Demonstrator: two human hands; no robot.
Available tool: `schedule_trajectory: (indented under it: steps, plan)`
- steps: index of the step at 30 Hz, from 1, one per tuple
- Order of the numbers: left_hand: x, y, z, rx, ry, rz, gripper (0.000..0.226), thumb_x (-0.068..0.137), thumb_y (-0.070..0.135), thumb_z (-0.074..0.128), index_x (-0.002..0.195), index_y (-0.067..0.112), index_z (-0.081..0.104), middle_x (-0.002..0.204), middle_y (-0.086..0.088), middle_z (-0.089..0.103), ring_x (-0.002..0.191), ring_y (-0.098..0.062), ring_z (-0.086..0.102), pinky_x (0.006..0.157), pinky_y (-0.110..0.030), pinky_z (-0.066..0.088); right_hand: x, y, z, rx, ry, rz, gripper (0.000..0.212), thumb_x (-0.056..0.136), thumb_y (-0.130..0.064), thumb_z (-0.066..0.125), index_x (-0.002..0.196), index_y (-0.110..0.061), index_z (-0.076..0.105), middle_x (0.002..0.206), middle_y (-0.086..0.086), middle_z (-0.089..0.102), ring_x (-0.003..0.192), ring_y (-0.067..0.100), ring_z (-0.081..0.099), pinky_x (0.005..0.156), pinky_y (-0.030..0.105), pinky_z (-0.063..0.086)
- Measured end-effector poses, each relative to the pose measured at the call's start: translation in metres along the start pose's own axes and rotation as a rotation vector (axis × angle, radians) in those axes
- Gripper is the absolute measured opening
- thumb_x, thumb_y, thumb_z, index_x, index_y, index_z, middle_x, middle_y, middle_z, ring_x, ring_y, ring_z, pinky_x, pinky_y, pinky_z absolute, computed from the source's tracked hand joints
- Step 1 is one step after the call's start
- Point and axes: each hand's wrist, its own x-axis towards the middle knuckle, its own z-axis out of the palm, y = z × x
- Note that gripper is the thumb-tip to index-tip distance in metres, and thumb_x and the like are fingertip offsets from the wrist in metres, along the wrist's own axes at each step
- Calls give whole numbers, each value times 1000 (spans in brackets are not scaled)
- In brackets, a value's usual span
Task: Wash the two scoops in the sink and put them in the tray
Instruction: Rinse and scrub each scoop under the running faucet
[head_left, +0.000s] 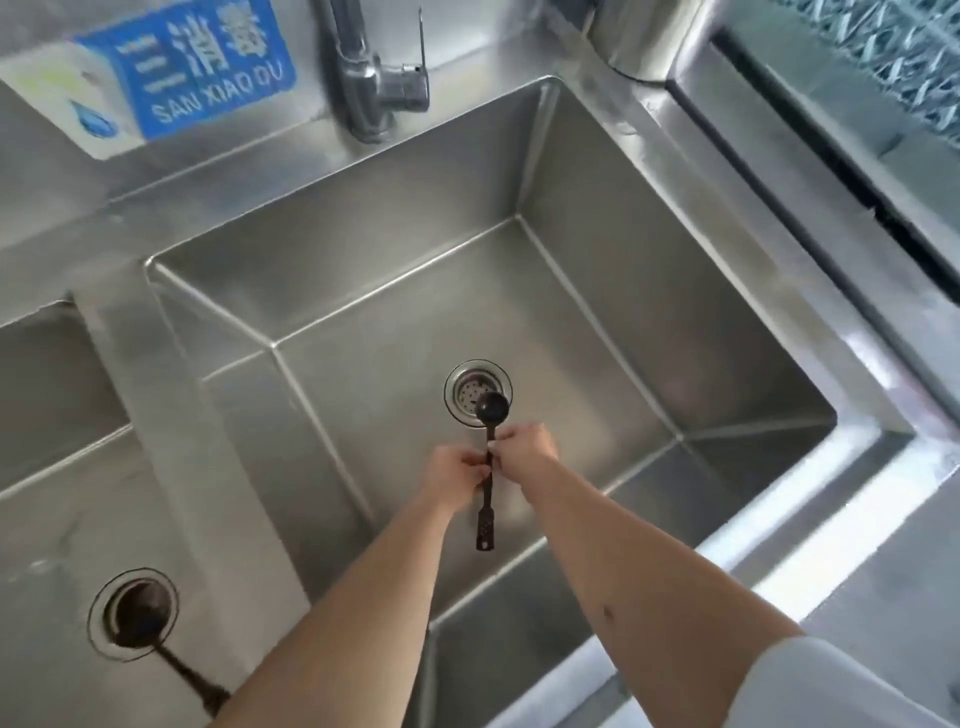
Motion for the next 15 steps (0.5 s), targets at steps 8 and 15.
schedule_trajectory:
  steps: [8, 15]
  plan:
    - [35, -29, 24, 213, 85, -73, 7, 74, 13, 71, 76, 20, 70, 86, -9, 75, 86, -26, 69, 79, -33, 55, 48, 31, 30, -164, -62, 94, 20, 86, -19, 66, 101, -11, 75, 105, 8, 75, 99, 24, 69, 92, 33, 53]
    - [36, -25, 21, 332, 75, -37, 14, 76, 13, 67, 89, 14, 70, 96, -10, 72, 93, -28, 66, 76, -34, 54, 47, 34, 33, -147, -53, 152, 22, 83, -25, 71, 101, -13, 75, 103, 9, 74, 98, 26, 67, 75, 22, 47]
